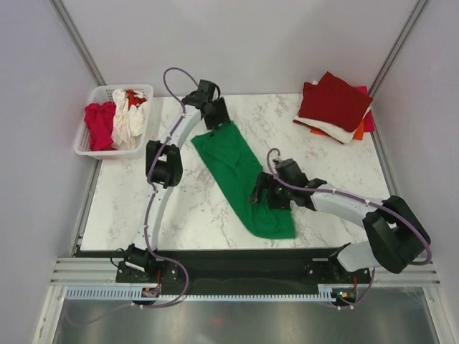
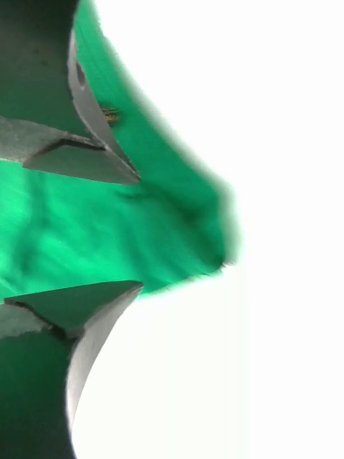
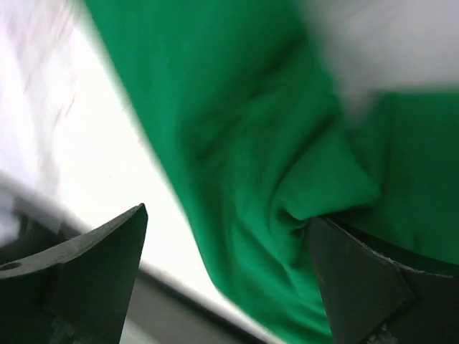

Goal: Fold and stack the t-shirts
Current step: Fold the tshirt

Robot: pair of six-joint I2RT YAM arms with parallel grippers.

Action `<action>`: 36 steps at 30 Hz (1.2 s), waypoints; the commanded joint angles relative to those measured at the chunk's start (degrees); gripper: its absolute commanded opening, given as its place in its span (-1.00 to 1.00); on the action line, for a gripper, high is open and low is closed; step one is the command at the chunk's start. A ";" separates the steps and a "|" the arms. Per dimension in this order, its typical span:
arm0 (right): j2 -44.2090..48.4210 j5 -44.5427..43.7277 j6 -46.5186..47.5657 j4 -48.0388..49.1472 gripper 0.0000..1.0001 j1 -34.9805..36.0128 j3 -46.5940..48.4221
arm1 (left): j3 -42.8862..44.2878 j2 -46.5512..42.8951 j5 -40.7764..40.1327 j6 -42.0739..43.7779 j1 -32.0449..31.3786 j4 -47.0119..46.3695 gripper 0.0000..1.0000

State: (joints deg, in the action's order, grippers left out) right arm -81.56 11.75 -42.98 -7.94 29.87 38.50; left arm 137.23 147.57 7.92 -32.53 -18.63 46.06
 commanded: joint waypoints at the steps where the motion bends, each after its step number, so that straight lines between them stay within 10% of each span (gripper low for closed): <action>1: 6.05 4.43 -10.10 -8.35 0.96 12.20 6.73 | 23.07 9.84 15.07 -2.87 2.10 -8.49 0.31; 4: 10.97 1.27 -9.58 -14.35 0.96 15.12 19.28 | 9.22 3.00 20.47 -7.81 2.29 -31.00 0.59; 11: 4.24 -15.14 7.01 -23.69 0.96 14.87 39.27 | -0.75 -15.17 20.83 1.41 2.63 -31.83 0.84; 23: -33.03 -9.84 21.70 -24.66 0.76 -3.31 69.93 | -60.51 -74.15 10.89 5.46 4.31 -23.39 0.83; 36: -54.31 1.17 21.19 -23.53 0.56 -7.72 79.80 | -85.98 -107.13 11.15 8.10 3.96 -5.56 0.77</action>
State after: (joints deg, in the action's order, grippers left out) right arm -132.40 8.67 -21.28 -33.43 21.04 117.82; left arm 51.57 44.71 20.01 -27.75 -14.55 35.51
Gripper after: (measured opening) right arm 0.788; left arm 0.890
